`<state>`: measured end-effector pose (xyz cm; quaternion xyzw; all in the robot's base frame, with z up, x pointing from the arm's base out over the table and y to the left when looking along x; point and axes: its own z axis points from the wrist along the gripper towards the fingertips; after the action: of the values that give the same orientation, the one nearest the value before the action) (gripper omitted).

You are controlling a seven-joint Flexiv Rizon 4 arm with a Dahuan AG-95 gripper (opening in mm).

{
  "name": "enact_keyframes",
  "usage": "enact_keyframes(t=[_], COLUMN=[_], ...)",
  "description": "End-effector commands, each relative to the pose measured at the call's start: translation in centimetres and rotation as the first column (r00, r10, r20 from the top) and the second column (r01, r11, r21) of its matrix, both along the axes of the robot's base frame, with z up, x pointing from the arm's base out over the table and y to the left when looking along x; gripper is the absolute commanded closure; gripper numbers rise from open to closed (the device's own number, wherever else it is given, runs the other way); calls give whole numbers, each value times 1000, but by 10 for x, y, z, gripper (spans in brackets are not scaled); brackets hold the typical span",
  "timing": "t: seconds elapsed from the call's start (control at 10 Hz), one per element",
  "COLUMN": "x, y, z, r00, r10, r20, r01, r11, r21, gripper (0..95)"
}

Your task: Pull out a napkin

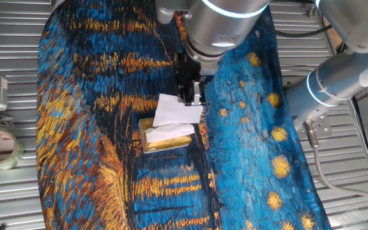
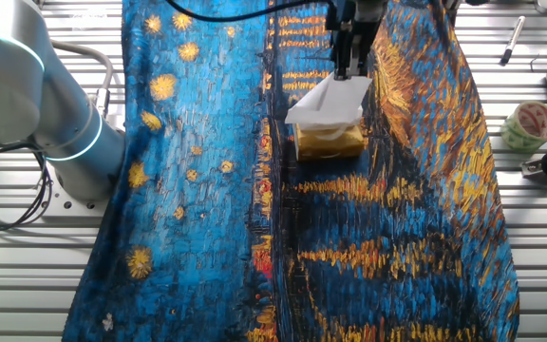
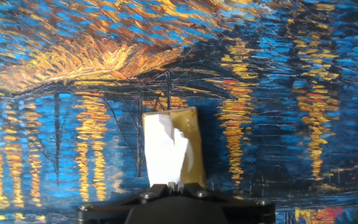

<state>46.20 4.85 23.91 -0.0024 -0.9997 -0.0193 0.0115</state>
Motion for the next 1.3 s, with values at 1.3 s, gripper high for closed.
enact_keyframes(t=[1.3], x=[-4], y=[-36], z=[-9], r00=[998], r10=[52], r20=[22], r01=[-53], r11=[997], r21=[52], gripper=[950])
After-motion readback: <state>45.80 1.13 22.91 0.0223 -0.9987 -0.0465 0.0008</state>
